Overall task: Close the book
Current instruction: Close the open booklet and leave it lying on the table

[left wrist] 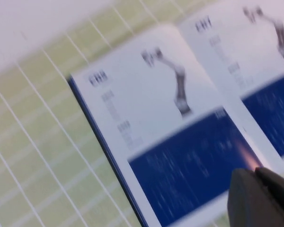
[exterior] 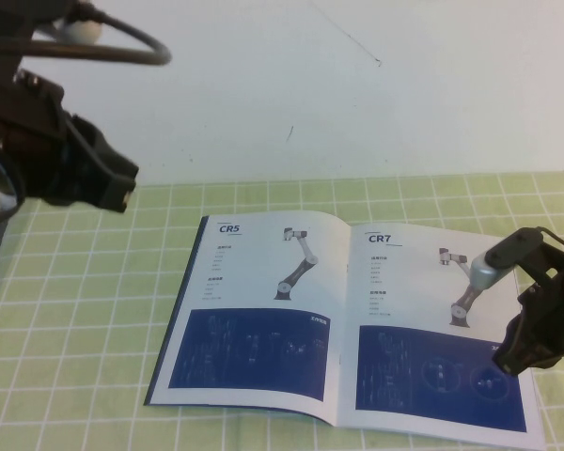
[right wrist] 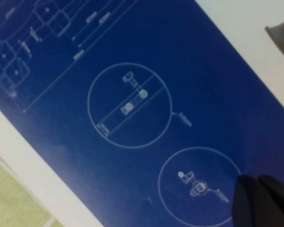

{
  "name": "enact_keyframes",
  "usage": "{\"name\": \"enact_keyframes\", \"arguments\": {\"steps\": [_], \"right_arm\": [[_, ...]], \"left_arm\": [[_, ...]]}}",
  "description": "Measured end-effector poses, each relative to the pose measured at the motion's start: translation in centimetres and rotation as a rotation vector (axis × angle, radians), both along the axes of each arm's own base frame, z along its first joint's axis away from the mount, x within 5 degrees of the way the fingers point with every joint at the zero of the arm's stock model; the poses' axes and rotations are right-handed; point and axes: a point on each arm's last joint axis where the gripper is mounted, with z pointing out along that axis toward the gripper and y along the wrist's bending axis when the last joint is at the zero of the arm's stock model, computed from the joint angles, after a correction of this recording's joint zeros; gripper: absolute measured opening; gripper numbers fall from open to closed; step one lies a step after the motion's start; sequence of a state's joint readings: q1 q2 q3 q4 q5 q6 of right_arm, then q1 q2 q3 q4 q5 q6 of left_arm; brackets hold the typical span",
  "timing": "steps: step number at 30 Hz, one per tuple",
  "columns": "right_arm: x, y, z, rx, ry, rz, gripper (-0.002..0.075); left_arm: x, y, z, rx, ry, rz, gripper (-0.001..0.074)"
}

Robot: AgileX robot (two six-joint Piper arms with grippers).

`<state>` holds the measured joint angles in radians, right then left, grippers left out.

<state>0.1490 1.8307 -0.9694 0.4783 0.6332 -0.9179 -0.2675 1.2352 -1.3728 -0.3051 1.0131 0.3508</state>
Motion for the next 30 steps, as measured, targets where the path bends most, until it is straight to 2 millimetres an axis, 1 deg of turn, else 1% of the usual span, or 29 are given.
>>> {"name": "enact_keyframes", "arguments": {"steps": [4, 8, 13, 18, 21, 26, 30], "right_arm": [[0.0, 0.0, 0.0, 0.000, 0.000, 0.000, -0.0001], [0.0, 0.1, 0.0, 0.008, 0.001, -0.007, -0.0001], [0.0, 0.1, 0.1, 0.019, 0.002, -0.017, -0.0001], [0.0, 0.1, 0.1, 0.019, 0.002, -0.017, -0.0001], [0.0, 0.1, 0.1, 0.019, 0.002, -0.017, -0.0001], [0.0, 0.2, 0.1, 0.020, 0.002, -0.018, -0.0001], [0.0, 0.2, 0.1, 0.021, 0.006, -0.019, -0.0001]], "left_arm": [[0.7, 0.2, 0.5, -0.004, -0.080, 0.038, -0.0004], [2.1, 0.5, -0.4, 0.048, -0.081, 0.103, -0.0004], [4.7, 0.8, -2.8, 0.131, -0.011, 0.191, -0.0004], [7.4, 0.5, -6.0, 0.181, 0.087, 0.248, -0.0004], [8.4, 0.3, -7.4, 0.190, 0.129, 0.255, -0.0004], [10.1, 0.0, -9.2, 0.189, 0.145, 0.297, -0.0004], [11.5, -0.3, -11.6, 0.209, 0.193, 0.309, -0.0004]]}}
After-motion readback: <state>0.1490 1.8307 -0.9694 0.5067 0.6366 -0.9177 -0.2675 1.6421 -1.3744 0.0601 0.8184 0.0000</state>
